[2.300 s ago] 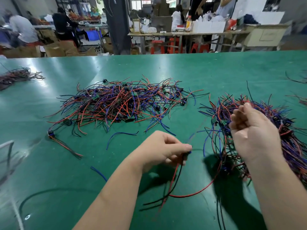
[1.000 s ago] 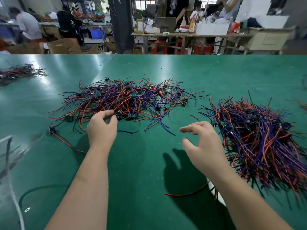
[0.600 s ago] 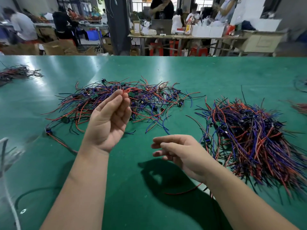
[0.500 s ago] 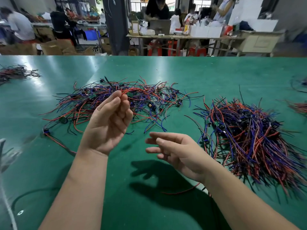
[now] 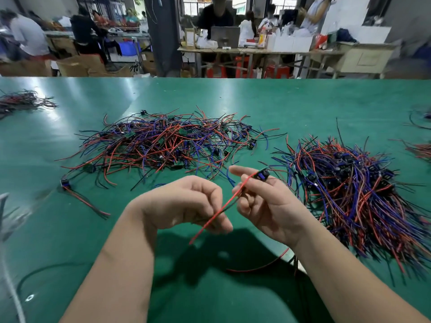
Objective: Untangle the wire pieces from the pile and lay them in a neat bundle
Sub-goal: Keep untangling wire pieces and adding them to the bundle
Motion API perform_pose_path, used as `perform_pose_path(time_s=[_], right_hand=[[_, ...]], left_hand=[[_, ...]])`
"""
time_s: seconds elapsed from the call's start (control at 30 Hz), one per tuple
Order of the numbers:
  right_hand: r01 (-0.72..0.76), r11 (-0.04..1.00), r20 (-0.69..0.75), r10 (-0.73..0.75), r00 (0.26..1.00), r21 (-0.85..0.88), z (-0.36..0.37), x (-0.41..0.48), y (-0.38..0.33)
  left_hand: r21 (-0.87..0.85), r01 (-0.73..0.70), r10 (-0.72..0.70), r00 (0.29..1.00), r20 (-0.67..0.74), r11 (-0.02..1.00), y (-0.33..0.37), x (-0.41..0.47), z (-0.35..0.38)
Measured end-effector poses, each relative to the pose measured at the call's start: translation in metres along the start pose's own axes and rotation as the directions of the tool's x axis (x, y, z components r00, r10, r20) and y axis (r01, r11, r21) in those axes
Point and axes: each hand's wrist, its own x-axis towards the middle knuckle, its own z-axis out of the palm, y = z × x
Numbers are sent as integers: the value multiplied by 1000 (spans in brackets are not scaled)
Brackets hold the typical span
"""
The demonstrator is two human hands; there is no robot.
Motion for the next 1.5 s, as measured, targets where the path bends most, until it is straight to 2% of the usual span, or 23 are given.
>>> perform_pose_path(time_s=[0.03,0.1,0.2,0.27,0.37,0.4,0.43,0.53,0.6,0.73,0.87,1.07,1.17,1.33,1.5], right_hand=[[8,1000,24,-7,1000,-22,-1,-1,1],[22,995,67,-15,998,-96,-2,-2,4],[19,938,90,14,996,-346,-2,-4,8],[3,847,47,26,999,-531,-3,-5,9],[27,567,-12,-64,998,-823,-8,-6,6],[34,527,-2,-67,998,-849,-9,-7,4],[28,548,-4,-57,998,-836,-9,-8,1],[47,740,-80,-135,988,-671,-14,-6,-8],[75,786,-149,-208,967,-614,-18,-4,-13],[129,825,-142,-245,959,-550,-21,-6,-18],[112,866,-149,-209,967,-487,-26,-4,-17],[63,926,-338,-199,920,-372,-27,0,-21],[125,945,-451,-258,854,-303,-32,-2,-35],[278,934,-547,-356,758,-222,-38,-5,-46],[309,933,-593,-355,723,-183,-37,-7,-49]], left_hand=[[-7,73,-74,987,-145,997,-2,5,0],[-38,81,-90,933,-349,996,-4,14,4],[-33,-14,1,936,-351,999,-10,26,14],[32,-57,65,920,-387,998,-14,32,24],[-26,-89,60,834,-549,996,-19,41,32],[-49,-85,43,825,-564,995,-19,43,33],[-62,-75,28,827,-562,995,-20,43,33],[-119,-76,11,884,-468,990,-14,39,35],[-169,-65,-8,916,-402,984,-13,38,38],[-175,10,-68,941,-330,985,-12,39,46],[-133,21,-75,907,-415,991,-12,40,47],[-52,12,-34,899,-438,999,-18,43,49],[-1,65,-61,930,-363,998,-19,40,51],[133,138,-118,981,-152,981,-18,36,55],[142,137,-128,989,-72,980,-14,33,55]])
